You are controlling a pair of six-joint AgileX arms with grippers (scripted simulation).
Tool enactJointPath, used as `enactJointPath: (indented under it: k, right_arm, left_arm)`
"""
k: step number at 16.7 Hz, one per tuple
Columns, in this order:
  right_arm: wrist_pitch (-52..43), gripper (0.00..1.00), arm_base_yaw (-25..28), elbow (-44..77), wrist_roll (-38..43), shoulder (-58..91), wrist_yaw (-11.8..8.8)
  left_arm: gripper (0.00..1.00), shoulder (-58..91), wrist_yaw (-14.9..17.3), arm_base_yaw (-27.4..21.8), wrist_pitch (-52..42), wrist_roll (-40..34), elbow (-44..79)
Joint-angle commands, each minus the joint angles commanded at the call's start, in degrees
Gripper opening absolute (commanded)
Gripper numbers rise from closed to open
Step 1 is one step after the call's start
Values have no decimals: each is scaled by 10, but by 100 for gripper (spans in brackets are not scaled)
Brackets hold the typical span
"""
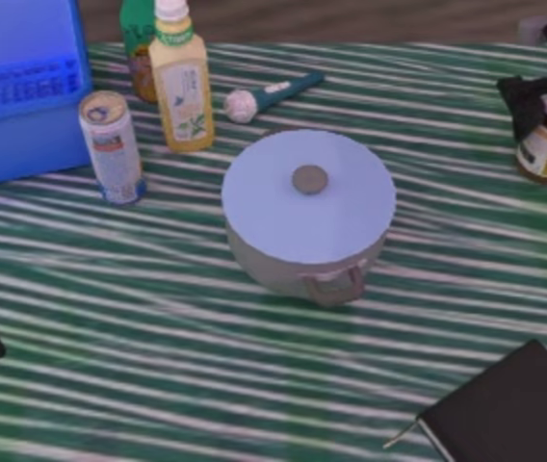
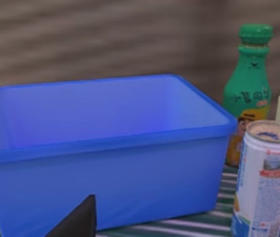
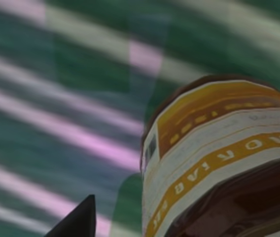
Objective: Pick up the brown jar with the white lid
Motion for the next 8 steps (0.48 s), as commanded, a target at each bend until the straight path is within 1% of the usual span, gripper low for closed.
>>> enactJointPath:
  k: [5,8]
  right_arm:
    - [14,100,0,-15,0,-4,0]
    - [14,77,0,-15,0,-4,0]
  left_arm:
    - [100,0,0,0,0,0,0]
    - [100,0,0,0,0,0,0]
